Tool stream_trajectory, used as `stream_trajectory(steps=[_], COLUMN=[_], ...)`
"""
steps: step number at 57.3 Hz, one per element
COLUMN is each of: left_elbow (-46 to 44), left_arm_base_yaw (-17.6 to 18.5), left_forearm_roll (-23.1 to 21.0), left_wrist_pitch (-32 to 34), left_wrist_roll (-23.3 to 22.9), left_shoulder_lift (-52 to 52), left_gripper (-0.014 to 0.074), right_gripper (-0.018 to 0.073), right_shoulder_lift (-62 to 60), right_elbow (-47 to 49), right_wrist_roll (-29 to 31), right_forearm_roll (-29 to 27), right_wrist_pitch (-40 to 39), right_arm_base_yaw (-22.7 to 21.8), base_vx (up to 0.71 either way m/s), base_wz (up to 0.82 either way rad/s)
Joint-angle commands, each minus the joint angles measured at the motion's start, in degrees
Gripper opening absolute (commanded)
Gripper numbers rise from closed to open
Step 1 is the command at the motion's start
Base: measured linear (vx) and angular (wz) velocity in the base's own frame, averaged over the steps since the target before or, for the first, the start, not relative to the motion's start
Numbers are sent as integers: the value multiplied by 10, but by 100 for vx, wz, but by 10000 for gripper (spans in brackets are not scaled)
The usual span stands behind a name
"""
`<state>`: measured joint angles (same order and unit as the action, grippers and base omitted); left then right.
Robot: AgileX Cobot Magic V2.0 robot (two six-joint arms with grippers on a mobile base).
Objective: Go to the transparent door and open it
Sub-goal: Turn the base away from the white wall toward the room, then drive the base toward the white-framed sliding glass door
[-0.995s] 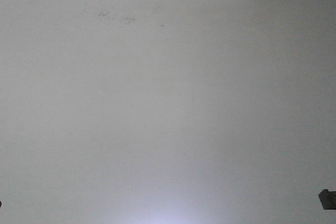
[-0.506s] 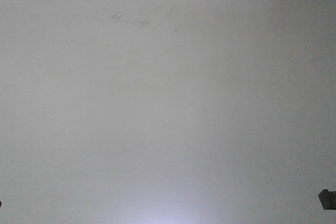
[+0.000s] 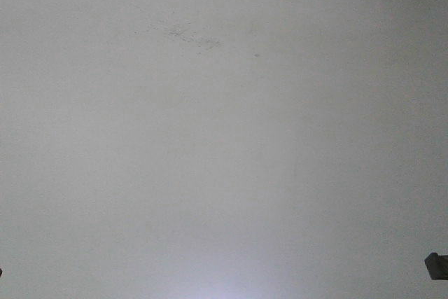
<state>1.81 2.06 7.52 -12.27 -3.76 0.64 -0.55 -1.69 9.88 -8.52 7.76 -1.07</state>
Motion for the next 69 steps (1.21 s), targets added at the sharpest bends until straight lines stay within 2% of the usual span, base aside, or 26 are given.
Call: stream_trajectory(steps=[1,69], left_elbow=[9,9], left_arm_base_yaw=[4,4], left_forearm_roll=[-3,-3], left_wrist_pitch=[47,47], left_wrist_roll=[-2,-2], left_shoulder_lift=[7,7], left_gripper=[3,3], right_gripper=[11,11], right_shoulder_lift=[-7,-7], right_elbow=[-3,-3], right_wrist_roll=[0,0], right_forearm_roll=[0,0], right_wrist_pitch=[-50,-50], right_arm_base_yaw=[-2,-2], base_vx=[31,42], base_wz=[22,17])
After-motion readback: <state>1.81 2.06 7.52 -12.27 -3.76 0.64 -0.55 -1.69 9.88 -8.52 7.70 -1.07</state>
